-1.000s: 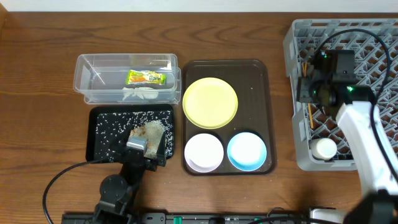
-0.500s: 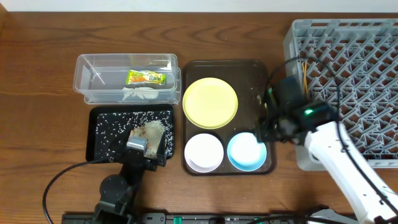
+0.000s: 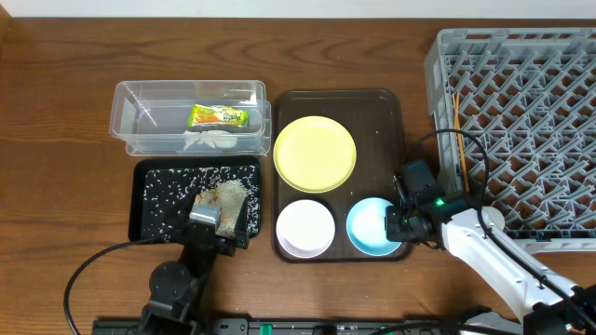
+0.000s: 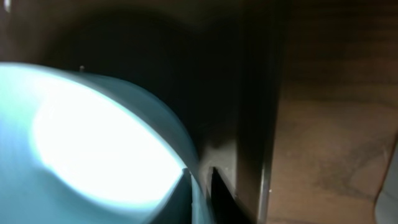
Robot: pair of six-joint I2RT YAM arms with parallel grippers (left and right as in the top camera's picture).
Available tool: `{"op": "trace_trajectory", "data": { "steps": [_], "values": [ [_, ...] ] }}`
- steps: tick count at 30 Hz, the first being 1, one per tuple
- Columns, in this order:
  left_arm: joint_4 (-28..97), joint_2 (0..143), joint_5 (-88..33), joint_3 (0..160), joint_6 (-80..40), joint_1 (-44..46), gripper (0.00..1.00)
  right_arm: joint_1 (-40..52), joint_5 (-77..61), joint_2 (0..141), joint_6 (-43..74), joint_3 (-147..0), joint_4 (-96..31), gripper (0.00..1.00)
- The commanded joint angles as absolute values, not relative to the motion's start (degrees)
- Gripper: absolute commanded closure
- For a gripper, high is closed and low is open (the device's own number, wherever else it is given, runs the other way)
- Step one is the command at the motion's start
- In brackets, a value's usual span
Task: Sort waste into correct bins and load items into the dishwasher rack
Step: 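Grasp the blue bowl's rim with the right gripper and lift, then lower the blue bowl into the gray rack and release it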
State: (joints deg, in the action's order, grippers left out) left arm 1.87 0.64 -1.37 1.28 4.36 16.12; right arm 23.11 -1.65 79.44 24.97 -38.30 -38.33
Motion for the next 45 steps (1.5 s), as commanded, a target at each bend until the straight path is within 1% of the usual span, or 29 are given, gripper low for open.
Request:
{"op": "trace_trajectory", "data": {
  "steps": [1,5,8,14,18,20,28,35,40,45],
  "values": [
    [3.97,0.34,-1.04,0.23,4.45,15.81,0.03,23.64,-0.89,78.7,25.67,-39.77,-38.79,0.99],
    [3.97,0.34,-1.04,0.23,4.45,15.81,0.03,23.0,2.07,75.61,25.63,-44.31,-41.76,0.99],
    [3.99,0.34,-1.04,0.23,4.45,15.81,0.03,22.55,9.67,72.47,25.61,-50.09,-45.15,0.99],
    [3.99,0.34,-1.04,0.23,4.45,15.81,0.03,22.46,37.54,67.07,25.65,-60.62,-49.82,0.99],
    [3.99,0.34,-1.04,0.23,4.45,15.81,0.03,21.39,58.06,66.32,25.67,-61.28,-49.19,0.99],
    [3.97,0.34,-1.06,0.23,4.45,15.81,0.03,19.86,62.24,66.72,25.67,-61.28,-49.06,0.99],
    [3.97,0.34,-1.04,0.23,4.45,15.81,0.03,7.49,67.48,69.63,25.65,-61.25,-46.22,0.99],
    [3.97,0.34,-1.04,0.23,4.45,15.81,0.03,-3.27,67.2,75.48,23.94,-61.25,-44.16,0.99],
    [3.97,0.34,-1.04,0.23,4.45,15.81,0.03,-6.85,64.12,79.09,23.92,-61.25,-44.16,0.99],
    [3.99,0.34,-1.04,0.23,4.45,15.81,0.03,-7.2,62.08,81.21,23.92,-61.25,-43.88,0.99]
  ]
}}
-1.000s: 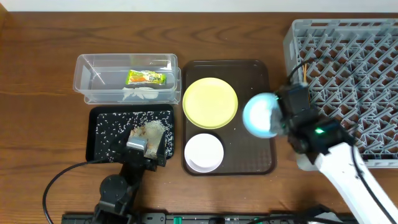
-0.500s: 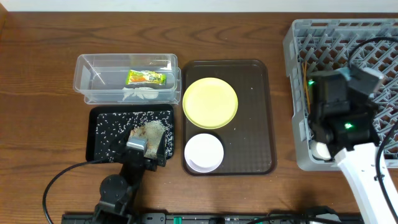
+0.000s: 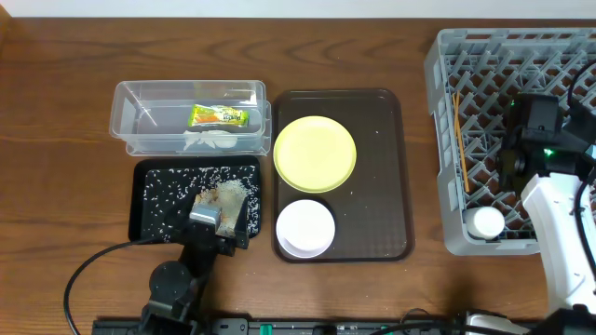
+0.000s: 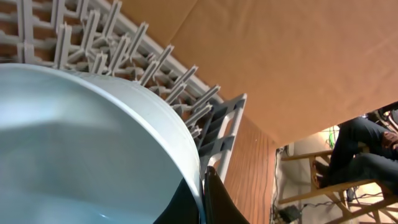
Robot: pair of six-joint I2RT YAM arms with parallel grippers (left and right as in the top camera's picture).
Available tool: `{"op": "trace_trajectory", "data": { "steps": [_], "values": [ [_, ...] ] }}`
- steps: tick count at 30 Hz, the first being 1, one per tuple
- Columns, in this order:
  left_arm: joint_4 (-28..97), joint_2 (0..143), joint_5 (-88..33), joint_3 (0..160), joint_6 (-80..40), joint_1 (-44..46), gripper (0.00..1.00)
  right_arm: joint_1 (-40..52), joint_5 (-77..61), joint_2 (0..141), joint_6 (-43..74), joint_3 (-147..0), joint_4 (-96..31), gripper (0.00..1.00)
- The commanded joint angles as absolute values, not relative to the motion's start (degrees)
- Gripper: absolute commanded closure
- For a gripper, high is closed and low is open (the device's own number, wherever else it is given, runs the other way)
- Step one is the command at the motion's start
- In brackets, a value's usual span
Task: Sort waste into correct bins and load items into the dishwasher rack
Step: 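Lower the blue bowl into the gray rack and release it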
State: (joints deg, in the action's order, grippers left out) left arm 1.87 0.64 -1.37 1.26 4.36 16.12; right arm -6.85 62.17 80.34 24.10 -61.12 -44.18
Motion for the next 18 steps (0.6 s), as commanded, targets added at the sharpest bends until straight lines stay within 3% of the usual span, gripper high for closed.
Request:
{"op": "trace_trajectory", "data": {
  "steps": [1,12,18],
  "values": [
    [3.99,0.34,-1.04,0.23,4.45,15.81,0.03,-7.22,62.11,81.67,23.86,-61.25,-43.77,0.99],
    [3.99,0.34,-1.04,0.23,4.45,15.81,0.03,-6.57,62.76,91.15,10.17,-61.25,-37.91,0.99],
    [3.99,0.34,-1.06,0.23,4.45,15.81,0.03,-2.87,62.76,92.9,10.0,-61.25,-37.91,0.99]
  ]
}}
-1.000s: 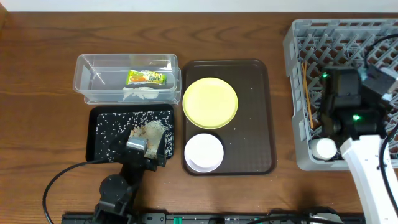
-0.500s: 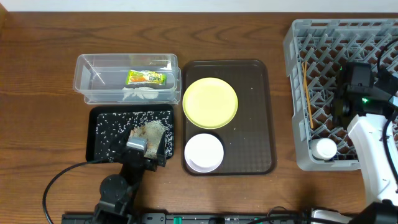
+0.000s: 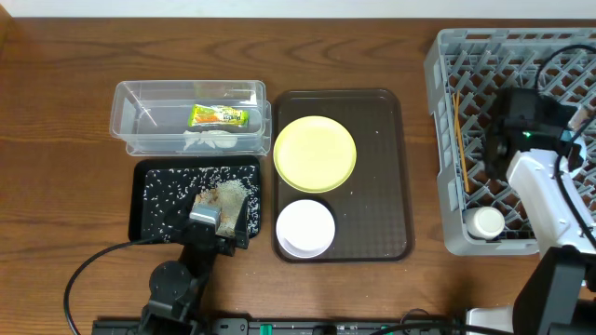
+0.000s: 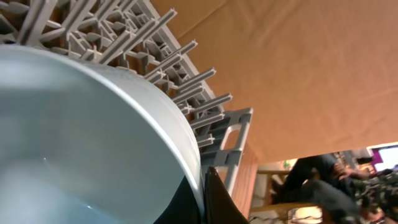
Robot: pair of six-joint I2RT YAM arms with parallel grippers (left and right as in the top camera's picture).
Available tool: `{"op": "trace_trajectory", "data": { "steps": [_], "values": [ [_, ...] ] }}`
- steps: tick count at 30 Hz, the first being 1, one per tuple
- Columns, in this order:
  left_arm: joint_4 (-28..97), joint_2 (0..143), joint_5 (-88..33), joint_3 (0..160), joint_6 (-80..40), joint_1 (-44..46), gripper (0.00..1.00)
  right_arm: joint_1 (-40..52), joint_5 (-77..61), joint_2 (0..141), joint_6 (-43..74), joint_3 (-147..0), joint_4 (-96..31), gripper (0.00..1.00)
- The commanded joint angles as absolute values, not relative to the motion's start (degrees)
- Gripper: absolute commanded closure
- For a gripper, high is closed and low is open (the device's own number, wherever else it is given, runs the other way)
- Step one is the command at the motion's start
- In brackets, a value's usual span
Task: Sort waste into correct bins and load items into the dishwasher rack
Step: 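Lower the blue bowl into the gray rack and release it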
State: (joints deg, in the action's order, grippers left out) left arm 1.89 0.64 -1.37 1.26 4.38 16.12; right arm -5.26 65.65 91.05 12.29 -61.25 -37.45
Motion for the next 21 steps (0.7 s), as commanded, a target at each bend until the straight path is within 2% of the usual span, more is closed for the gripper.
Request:
{"op": "trace_trajectory", "data": {
  "steps": [1,21],
  "values": [
    [3.97,0.34,-1.06,0.23,4.45,15.81,0.03,-1.98,62.74,92.9,10.0,-61.25,-37.95,0.99],
    [3.99,0.34,-1.04,0.23,4.45,15.81,0.03,8.82,62.78,92.9,10.24,-61.25,-41.67,0.99]
  ]
}}
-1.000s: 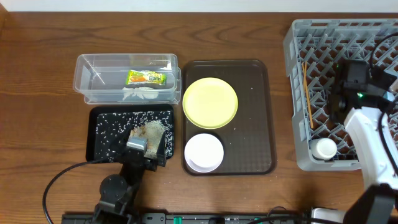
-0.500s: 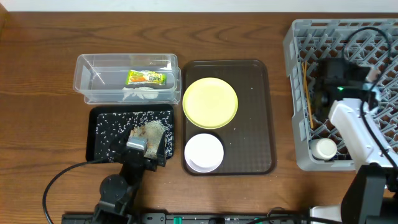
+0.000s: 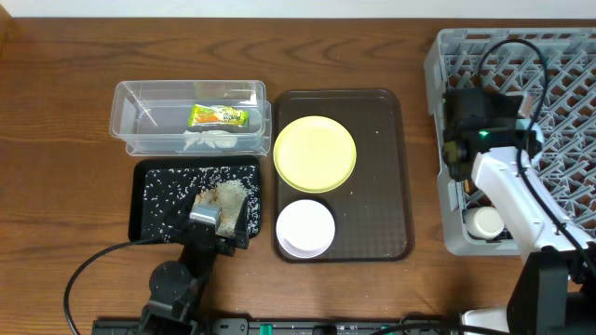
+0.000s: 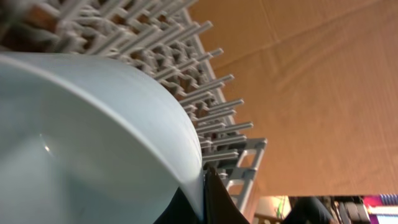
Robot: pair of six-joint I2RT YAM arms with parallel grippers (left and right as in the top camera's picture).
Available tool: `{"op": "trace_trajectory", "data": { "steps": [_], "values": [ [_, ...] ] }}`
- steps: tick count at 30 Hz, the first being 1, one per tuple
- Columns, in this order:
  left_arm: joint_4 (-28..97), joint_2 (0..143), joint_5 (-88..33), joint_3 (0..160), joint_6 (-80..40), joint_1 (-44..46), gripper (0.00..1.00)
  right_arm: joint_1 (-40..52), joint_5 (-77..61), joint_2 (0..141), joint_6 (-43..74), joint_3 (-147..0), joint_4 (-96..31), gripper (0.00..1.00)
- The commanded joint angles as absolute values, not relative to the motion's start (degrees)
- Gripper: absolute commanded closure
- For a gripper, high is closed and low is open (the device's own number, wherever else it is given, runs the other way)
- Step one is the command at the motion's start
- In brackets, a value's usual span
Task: Sort waste into correct bins and load items into the dishwasher rack
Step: 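Lower the blue bowl into the gray rack and release it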
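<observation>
The pale blue bowl (image 4: 93,137) fills the right wrist view, and my right gripper (image 4: 204,182) is shut on its rim. Grey prongs of the dishwasher rack (image 4: 208,109) stand just behind the bowl. From overhead, my right arm (image 3: 480,121) is over the rack's (image 3: 559,56) left part and hides the bowl. A yellow plate (image 3: 315,154) and a white bowl (image 3: 305,228) lie on the brown tray (image 3: 377,205). My left gripper (image 3: 212,221) rests at the front edge of the black tray (image 3: 168,191) of rice; its jaws do not show.
A clear bin (image 3: 186,95) at the back left holds a green wrapper (image 3: 219,116) and white paper. A brownish food lump (image 3: 228,194) lies on the black tray. A white cup (image 3: 484,221) stands in the rack's front left corner.
My right arm has moved left and slightly back over the rack, towards its left wall, with the blue bowl still held. The left arm has not moved.
My right gripper was first shut on the blue bowl at the brown tray's front right corner. At the second moment the bowl was off the tray and held over the rack. It then stood nearer the rack's left side, and now nearer still.
</observation>
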State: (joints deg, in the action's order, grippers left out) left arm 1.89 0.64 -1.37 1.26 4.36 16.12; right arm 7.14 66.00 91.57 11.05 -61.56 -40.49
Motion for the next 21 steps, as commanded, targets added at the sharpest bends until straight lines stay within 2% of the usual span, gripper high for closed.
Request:
{"op": "trace_trajectory", "data": {
  "steps": [1,6,13,21],
  "values": [
    [3.99,0.34,-1.04,0.23,4.45,15.81,0.03,9.28,62.78,92.9,10.24,-61.25,-41.98,0.99],
    [3.99,0.34,-1.04,0.23,4.45,15.81,0.03,12.16,64.18,92.9,10.22,-61.23,-43.79,0.99],
    [3.99,0.34,-1.04,0.23,4.45,15.81,0.03,11.6,84.09,92.9,8.93,-61.25,-38.85,0.99],
    [3.97,0.34,-1.06,0.23,4.45,15.81,0.03,5.21,75.72,92.9,6.35,-61.23,-37.87,0.99]
  ]
}}
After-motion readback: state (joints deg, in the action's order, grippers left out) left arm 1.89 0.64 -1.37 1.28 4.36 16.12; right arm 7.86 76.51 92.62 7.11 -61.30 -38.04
